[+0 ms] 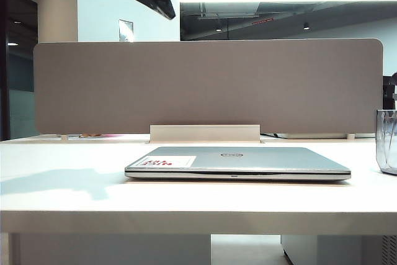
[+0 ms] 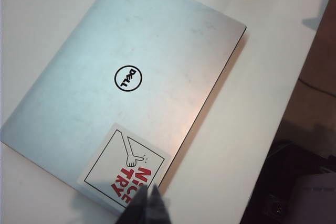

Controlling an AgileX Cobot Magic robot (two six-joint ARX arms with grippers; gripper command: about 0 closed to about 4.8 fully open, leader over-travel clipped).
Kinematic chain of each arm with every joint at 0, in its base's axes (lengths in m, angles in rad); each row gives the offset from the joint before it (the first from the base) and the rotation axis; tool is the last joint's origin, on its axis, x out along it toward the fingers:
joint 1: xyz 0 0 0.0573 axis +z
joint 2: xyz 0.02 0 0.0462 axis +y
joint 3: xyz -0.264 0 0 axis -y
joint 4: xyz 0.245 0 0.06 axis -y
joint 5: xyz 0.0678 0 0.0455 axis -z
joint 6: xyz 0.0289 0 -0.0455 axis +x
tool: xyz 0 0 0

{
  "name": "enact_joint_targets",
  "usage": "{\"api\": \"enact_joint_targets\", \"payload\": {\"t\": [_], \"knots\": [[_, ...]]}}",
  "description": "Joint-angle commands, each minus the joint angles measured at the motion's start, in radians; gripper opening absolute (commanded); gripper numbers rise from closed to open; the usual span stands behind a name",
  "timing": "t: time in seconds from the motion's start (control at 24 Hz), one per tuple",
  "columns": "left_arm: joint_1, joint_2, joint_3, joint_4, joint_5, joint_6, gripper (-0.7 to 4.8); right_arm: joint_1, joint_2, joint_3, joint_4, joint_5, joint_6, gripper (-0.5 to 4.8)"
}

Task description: Pick up the water cup and place it on the right side of the laptop.

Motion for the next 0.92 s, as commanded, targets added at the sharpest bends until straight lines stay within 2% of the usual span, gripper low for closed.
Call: {"api": "enact_joint_targets", "payload": {"t": [0.04,0.17,0.5,0.92], "knots": [[-0.001,-0.012,0.002,-0.009,0.0,0.001,-0.05,0.026,-0.085,-0.03,0.016,0.039,0.018,-0.02],[-0.001,-0.012,0.002,-0.018,0.0,0.001,-0.05,0.044,-0.183,-0.057,0.016,0.068,0.017,-0.02],[-0.001,-0.012,0.002,-0.029,-0.001,0.002,-0.05,0.042,-0.382,-0.135,-0.015,0.065,0.017,-0.02],[-0.001,-0.018,0.002,-0.051,-0.002,0.007,-0.05,0.042,-0.425,-0.174,-0.034,0.072,0.002,-0.02]]}}
